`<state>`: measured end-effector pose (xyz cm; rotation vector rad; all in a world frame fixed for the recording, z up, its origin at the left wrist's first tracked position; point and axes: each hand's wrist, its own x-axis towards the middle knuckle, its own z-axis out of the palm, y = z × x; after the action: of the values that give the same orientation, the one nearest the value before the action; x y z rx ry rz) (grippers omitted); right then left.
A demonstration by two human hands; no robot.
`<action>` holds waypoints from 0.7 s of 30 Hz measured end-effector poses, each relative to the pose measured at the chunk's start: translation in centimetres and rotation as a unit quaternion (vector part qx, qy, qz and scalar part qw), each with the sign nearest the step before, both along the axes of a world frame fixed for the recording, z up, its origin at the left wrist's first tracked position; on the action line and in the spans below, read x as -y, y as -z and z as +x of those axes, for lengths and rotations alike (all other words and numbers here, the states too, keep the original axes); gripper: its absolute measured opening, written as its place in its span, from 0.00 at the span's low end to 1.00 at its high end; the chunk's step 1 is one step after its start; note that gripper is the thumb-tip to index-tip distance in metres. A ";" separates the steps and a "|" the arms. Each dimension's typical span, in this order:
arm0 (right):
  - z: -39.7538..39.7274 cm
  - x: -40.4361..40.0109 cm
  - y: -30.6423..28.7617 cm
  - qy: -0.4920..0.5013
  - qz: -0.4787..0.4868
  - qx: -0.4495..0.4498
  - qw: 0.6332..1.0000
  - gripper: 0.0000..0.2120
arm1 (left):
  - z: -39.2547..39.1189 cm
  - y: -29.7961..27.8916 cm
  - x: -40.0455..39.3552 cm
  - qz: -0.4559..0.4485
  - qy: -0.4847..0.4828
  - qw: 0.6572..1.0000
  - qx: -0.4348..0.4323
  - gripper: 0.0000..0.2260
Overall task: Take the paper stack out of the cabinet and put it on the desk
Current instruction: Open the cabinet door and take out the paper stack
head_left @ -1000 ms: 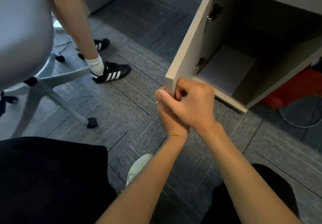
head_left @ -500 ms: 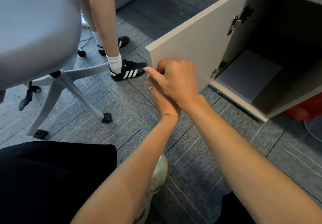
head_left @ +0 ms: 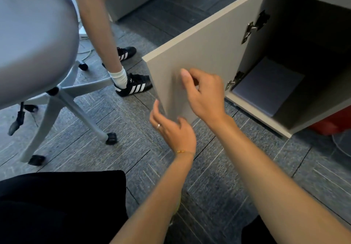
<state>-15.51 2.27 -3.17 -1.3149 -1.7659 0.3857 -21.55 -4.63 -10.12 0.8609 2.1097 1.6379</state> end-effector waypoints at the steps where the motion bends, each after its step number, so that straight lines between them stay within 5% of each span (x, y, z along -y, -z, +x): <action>1: 1.2 -0.1 0.6 0.018 -0.015 -0.008 1.000 0.25 | 0.5 0.4 0.6 -0.011 0.016 0.999 0.028 0.39; 8: 9.0 -0.1 5.0 0.151 -0.098 -0.108 0.978 0.12 | 6.6 3.4 0.6 -0.087 0.101 0.983 0.128 0.35; 11: 12.2 -0.2 7.9 0.194 -0.140 -0.150 0.959 0.09 | 9.5 5.1 -2.1 -0.121 0.225 0.963 0.091 0.29; 21: 21.6 -4.0 18.1 0.287 -0.330 -0.211 0.874 0.16 | 14.2 13.3 -16.1 -0.274 0.526 0.797 -0.118 0.21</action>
<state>6.12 6.23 -21.24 -1.9647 -0.8222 0.8989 -7.33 11.49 -23.38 1.6287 1.5177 0.3296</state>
